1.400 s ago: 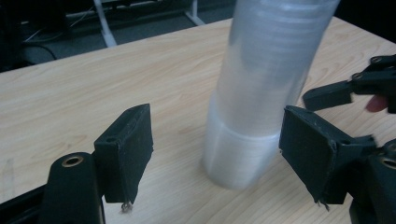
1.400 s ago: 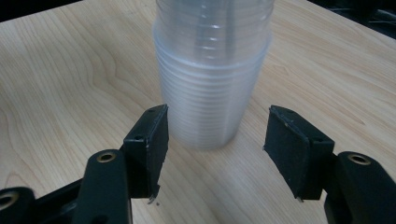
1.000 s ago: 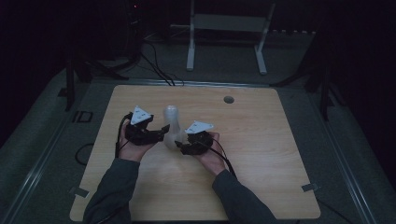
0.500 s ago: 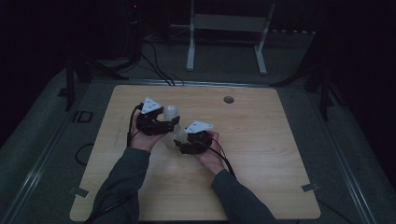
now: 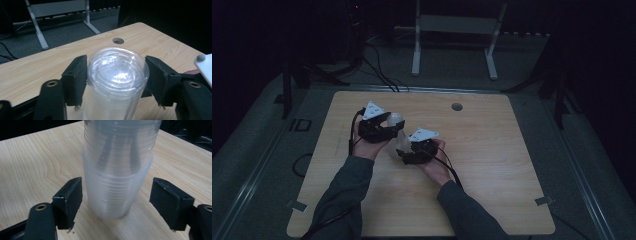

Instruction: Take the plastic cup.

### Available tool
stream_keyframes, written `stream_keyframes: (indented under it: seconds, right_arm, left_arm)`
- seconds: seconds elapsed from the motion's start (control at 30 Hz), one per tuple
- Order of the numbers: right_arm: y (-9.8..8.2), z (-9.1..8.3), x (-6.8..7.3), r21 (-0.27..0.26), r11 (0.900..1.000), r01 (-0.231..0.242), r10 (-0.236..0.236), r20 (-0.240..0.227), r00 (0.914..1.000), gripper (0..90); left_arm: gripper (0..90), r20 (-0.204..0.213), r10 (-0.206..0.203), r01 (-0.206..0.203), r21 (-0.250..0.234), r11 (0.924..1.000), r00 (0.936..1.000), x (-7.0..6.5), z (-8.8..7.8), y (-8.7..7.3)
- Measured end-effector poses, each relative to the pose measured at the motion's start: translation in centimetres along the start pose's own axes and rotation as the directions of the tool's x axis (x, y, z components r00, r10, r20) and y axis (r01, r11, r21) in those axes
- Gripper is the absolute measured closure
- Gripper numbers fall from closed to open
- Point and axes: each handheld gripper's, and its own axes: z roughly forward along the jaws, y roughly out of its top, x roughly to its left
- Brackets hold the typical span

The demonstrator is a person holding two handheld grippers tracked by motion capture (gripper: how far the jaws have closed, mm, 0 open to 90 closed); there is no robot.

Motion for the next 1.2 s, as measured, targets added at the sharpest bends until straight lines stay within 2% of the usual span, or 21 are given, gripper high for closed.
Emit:
stream_keyframes:
  seconds: [0.27, 0.53, 0.77, 1.2]
  right_arm:
    - [0.3, 0.4, -0.1, -0.012, 1.000, -0.003, 0.003, 0.001, 1.0000, 21.8]
    - [0.9, 0.8, -0.3, -0.026, 1.000, -0.003, 0.003, -0.006, 1.0000, 19.5]
    - [1.3, 1.1, -0.4, -0.052, 0.999, -0.005, 0.005, -0.017, 0.9998, 16.9]
    - [1.5, 1.7, -0.4, -0.056, 0.998, 0.006, -0.008, -0.023, 0.9997, 21.1]
  left_arm:
    - [39.9, -0.002, 0.007, -0.007, 0.009, 0.9999, 1.0000, -0.1, -0.1, 0.3]
    - [39.7, 0.002, 0.002, -0.002, -0.006, 1.0000, 1.0000, -0.1, -0.4, 0.9]
    - [40.0, 0.004, -0.008, 0.008, -0.001, 1.0000, 1.0000, -0.2, -0.3, 0.9]
    - [40.1, 0.013, -0.025, 0.025, 0.006, 0.9997, 0.9996, 0.0, -0.3, 1.0]
